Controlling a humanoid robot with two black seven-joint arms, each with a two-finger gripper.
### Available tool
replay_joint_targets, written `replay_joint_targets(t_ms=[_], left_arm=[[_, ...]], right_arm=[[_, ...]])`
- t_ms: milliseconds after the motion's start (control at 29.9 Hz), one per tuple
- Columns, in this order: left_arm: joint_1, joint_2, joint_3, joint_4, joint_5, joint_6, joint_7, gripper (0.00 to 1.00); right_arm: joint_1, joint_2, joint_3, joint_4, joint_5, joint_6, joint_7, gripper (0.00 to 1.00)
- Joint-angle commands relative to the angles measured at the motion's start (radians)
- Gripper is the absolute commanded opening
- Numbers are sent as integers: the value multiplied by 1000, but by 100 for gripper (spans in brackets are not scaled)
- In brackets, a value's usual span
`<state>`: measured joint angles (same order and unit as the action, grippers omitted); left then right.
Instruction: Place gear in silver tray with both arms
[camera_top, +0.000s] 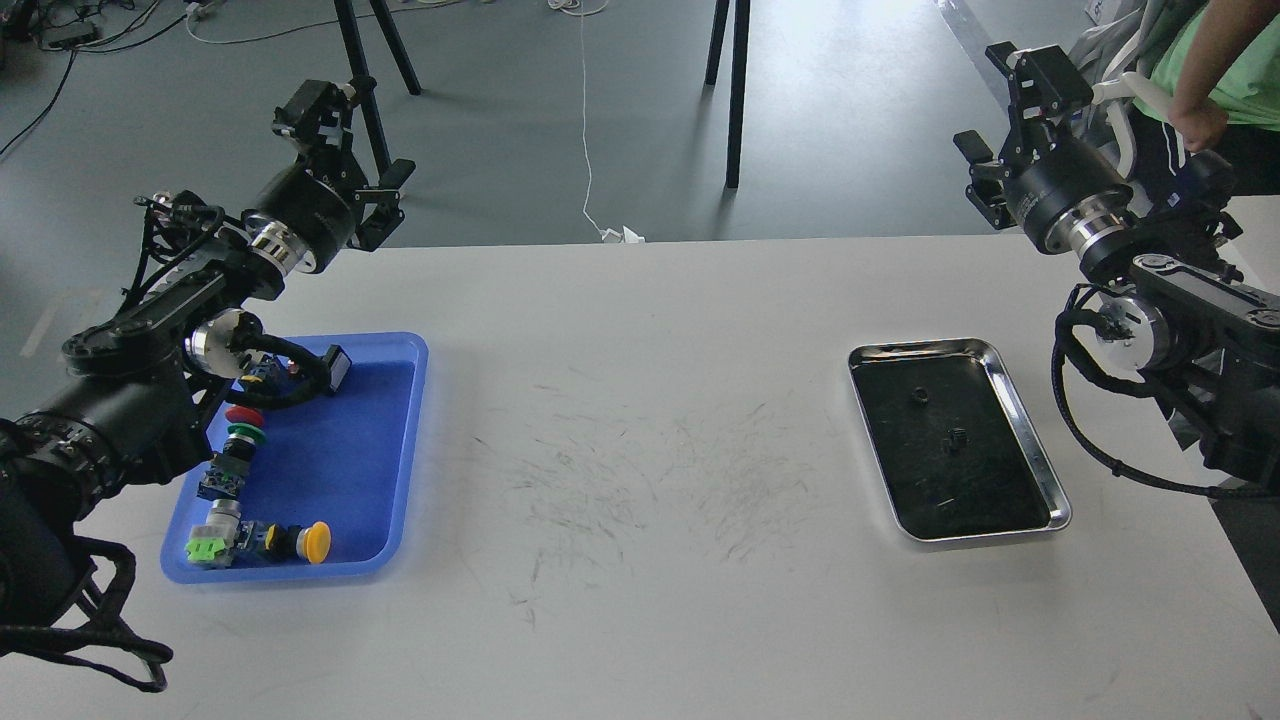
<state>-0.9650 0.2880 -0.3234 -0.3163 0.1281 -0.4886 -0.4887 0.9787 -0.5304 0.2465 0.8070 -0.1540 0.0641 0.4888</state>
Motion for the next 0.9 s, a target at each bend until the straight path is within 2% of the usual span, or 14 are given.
replay_joint_targets(t_ms=[0,100,301,501,869], left_arm=[[0,3,0,-6,-1,0,0,99],[0,3,-6,-10,-10,0,0,99],[6,-1,-6,-9,-10,0,0,99],[8,-4,-31,-9,-16,0,0,99],[19,-3,-77,-1,-28,0,0,99]], right_arm=[[-5,-14,8,37,2,6,0,99],[-8,-2,25,46,25,9,0,99],[-26,26,34,49,322,32,0,99],[-52,67,43,51,329,52,0,99],[-64,70,76,51,326,42,0,99]])
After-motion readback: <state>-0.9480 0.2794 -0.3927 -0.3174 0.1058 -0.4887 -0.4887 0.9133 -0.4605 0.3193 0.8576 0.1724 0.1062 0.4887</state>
